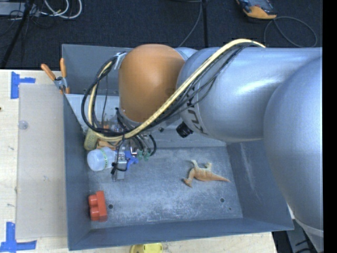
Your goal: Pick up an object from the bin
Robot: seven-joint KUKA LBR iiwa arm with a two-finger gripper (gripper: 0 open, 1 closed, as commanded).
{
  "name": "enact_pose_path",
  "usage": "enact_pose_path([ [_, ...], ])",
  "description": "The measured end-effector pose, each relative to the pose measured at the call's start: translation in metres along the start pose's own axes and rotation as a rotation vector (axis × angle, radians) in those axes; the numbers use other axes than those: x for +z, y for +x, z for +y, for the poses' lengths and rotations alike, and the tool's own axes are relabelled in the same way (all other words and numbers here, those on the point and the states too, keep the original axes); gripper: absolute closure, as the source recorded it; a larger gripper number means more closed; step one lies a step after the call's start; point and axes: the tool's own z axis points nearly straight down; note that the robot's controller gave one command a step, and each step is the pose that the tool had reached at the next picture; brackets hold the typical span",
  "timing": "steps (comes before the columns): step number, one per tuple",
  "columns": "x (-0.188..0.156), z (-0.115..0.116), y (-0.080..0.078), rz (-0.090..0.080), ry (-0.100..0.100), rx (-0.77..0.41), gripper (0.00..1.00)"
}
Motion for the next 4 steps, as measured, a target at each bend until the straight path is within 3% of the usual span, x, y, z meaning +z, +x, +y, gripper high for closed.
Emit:
enact_pose_path([
  [1,-0.005,-0.001,-0.002,-0.007,-0.003,0.004,0.00],
  [2,0.056,0.001,-0.014,-0.007,-0.003,-0.085,0.00],
  [3,0.086,-0.003,-0.019,-0.002,-0.001,-0.116,0.00],
  [4,0.085,0.012,-0.041,-0.010,-0.003,-0.186,0.00],
])
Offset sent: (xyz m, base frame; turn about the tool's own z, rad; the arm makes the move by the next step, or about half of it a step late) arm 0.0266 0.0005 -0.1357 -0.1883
